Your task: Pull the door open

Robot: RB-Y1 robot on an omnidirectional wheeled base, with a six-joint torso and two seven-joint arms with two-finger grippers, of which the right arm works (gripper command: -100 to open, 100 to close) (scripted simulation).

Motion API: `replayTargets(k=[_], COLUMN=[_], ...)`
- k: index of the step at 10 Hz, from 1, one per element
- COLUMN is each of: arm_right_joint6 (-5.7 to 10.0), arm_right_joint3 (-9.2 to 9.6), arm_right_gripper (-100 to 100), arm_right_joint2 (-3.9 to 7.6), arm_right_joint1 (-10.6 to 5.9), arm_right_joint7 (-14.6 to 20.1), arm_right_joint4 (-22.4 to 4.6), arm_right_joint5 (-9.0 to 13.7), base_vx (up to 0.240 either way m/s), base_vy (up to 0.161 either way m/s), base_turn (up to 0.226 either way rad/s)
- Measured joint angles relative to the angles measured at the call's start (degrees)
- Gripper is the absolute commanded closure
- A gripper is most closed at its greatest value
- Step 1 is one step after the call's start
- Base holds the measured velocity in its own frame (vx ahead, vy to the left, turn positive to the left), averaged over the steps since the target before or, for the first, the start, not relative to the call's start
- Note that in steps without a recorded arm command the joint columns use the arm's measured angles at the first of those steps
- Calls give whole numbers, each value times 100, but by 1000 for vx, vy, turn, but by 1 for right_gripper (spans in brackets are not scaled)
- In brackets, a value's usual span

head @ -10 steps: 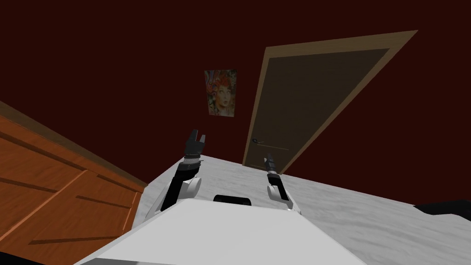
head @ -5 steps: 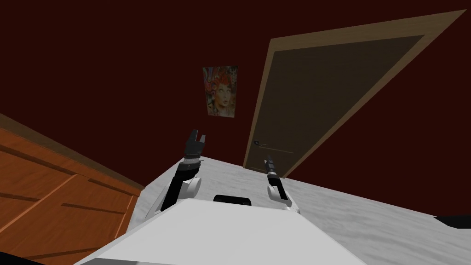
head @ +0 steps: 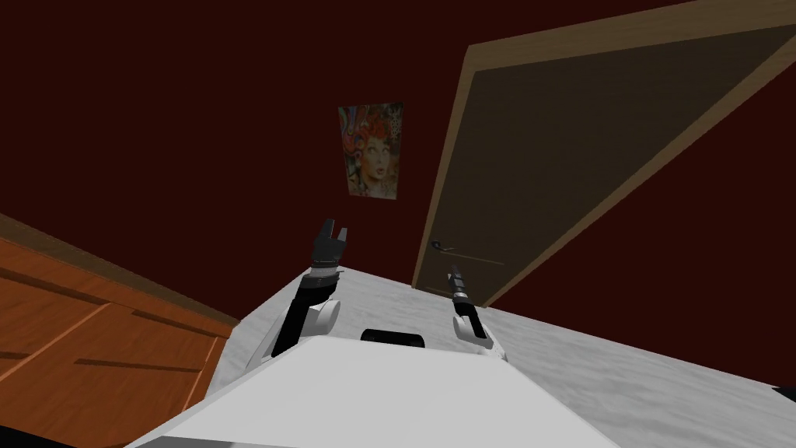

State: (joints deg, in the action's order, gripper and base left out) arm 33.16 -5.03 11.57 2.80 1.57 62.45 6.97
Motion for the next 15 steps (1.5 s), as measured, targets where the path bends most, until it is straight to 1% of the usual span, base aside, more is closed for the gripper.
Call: replayTargets(k=[1, 3, 4, 5, 6, 7, 8, 9, 10, 11, 12, 13, 15], arm_right_joint6=[39, 35, 47, 28, 42, 50, 63, 94, 190, 176, 192, 238, 444], arm_right_joint3=[-15, -48, -64, -76, -86, -87, -113, -148, -206, -267, -293, -317, -411], arm_right_gripper=[-100, -100, -100, -100, -100, -100, -100, -100, -100, -100, -100, -100, -100], arm_right_joint2=[14, 59, 60, 67, 97, 100, 198, 243, 324, 421, 472, 509, 710], arm_right_joint1=[-61, -136, -182, -191, -251, -260, -212, -202, -252, -122, -105, -137, -145], arm_right_joint7=[-12, -28, -46, -61, -56, -53, 12, 57, 109, 183, 232, 259, 410], arm_right_joint4=[-175, -413, -541, -585, -714, -731, -743, -794, -1005, -893, -932, -1033, -1366], arm_right_joint5=[-1, 1, -1, -2, 1, 2, 28, 48, 82, 124, 142, 157, 223], base_vx=[139, 188, 173, 127, 53, 145, 202, 214, 214, 149, 89, 141, 190], base_vy=[-7, -14, -28, -8, 2, 15, 41, 26, -1, 12, 21, 13, -24], base_turn=[27, 25, 21, 17, 4, 162, 109, 182, 177, 61, 48, 198, 130])
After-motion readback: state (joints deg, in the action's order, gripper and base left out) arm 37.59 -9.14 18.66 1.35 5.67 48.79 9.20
